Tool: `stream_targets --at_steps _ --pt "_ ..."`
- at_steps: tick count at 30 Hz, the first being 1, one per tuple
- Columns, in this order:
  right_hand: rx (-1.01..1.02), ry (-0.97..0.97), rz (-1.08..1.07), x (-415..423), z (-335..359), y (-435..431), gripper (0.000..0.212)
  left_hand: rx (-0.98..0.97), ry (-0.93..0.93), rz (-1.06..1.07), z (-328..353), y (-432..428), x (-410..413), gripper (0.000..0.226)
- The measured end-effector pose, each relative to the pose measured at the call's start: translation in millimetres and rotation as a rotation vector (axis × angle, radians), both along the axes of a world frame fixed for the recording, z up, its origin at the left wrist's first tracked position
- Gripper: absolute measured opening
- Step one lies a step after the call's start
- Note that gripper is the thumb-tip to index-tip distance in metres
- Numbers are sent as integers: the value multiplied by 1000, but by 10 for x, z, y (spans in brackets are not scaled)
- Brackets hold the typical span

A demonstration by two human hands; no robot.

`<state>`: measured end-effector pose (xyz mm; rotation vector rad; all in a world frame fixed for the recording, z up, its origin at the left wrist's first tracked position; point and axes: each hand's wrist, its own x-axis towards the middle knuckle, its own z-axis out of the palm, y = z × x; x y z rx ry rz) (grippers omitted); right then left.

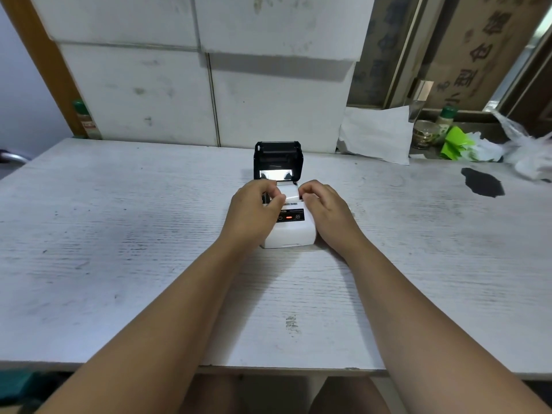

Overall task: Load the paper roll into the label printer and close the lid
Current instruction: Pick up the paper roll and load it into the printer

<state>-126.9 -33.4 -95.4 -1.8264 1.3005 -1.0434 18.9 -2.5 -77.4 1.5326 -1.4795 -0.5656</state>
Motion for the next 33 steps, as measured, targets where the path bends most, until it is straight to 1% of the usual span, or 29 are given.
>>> stream_targets --at_steps 2,6,10,13,15,17,20,22,24,29,31,33 --pt "6 -10 4 -3 9 9 16 29 -84 -44 47 -28 33 10" --pt "18 -16 -5 0 16 12 18 194 -232 -193 291 -135 143 11" --pt "25 -44 -8 2 24 15 20 278 -492 -296 462 -249 125 13" --pt "33 -46 -15 -4 20 22 20 302 -551 -310 474 -310 86 20" --pt "39 -51 -25 -9 18 23 20 297 -576 -330 472 -314 81 20" --pt "33 -50 -29 -13 11 17 19 286 -582 -339 451 -320 91 23" --pt "47 -58 -30 -14 7 11 19 245 -546 -354 383 -339 103 46" --pt "50 -66 -30 -6 4 6 19 246 -598 -360 378 -305 116 54" --pt "46 -68 -28 -9 8 5 19 288 -628 -359 382 -267 124 54" --pt "54 -71 -15 -22 7 16 19 300 -557 -347 350 -213 99 44" --pt "42 -56 -16 -19 15 18 19 305 -467 -328 316 -209 87 45" --pt "36 -49 -17 -19 18 20 19 316 -335 -290 297 -197 73 35"
